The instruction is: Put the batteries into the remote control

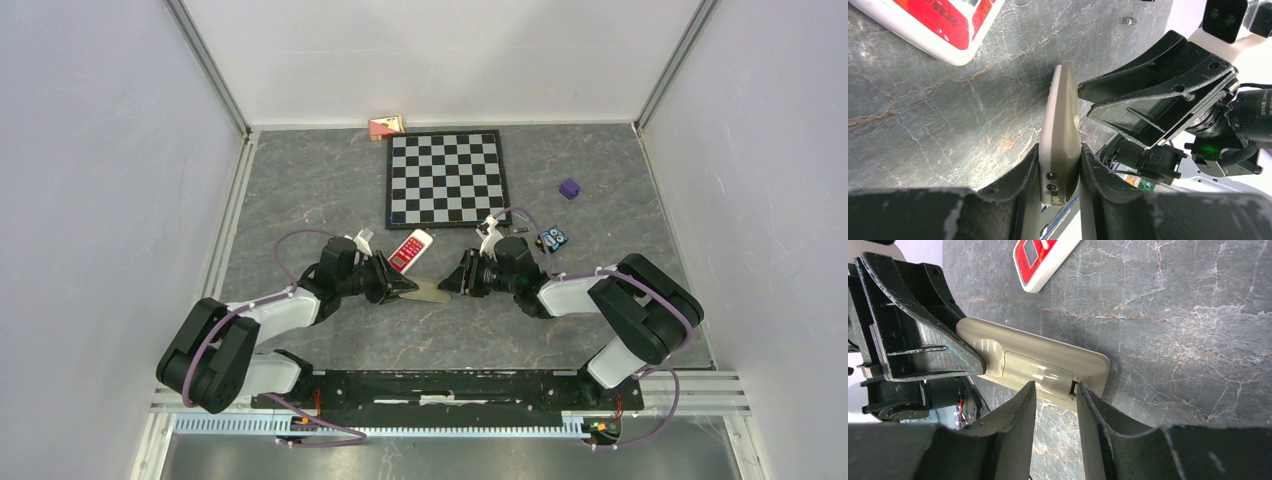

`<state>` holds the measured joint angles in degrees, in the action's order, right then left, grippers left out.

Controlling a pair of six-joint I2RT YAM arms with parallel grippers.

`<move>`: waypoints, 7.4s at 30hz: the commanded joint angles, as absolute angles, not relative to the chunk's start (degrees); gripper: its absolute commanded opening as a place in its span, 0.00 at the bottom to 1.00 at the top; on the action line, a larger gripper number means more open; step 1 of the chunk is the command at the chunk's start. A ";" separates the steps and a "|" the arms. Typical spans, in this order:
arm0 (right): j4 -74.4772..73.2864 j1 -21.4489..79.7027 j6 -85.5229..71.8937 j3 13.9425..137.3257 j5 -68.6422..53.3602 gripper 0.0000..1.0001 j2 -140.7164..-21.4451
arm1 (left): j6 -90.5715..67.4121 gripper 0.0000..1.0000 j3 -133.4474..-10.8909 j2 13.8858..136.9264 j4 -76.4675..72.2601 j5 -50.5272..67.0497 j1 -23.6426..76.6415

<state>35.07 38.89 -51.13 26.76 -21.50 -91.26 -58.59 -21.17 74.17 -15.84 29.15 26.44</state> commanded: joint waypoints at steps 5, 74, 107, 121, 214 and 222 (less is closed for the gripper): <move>32.95 39.35 -50.36 27.59 -20.75 0.41 -93.27 | -54.58 0.02 -20.46 75.53 -10.22 26.36 26.76; 27.34 31.20 -29.42 34.38 -28.39 0.74 -85.65 | -23.12 0.02 -47.23 72.98 36.21 22.55 26.80; 5.59 38.94 -15.56 57.56 -64.50 0.05 -74.24 | -8.95 0.48 -65.80 59.49 19.56 52.26 26.67; 55.92 38.23 -61.43 44.17 -49.79 0.00 -69.43 | -55.55 0.73 -52.65 56.15 -27.43 40.39 26.46; -26.56 24.19 13.19 53.54 6.52 0.60 -88.22 | -24.76 0.02 -54.90 60.88 3.34 28.29 27.12; -32.00 24.08 18.54 55.84 5.09 0.46 -92.94 | -24.13 0.02 -55.01 60.93 1.97 30.71 26.39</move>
<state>-29.56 24.25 14.44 53.28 5.15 -91.48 -26.46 -52.90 61.23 5.50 28.53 26.83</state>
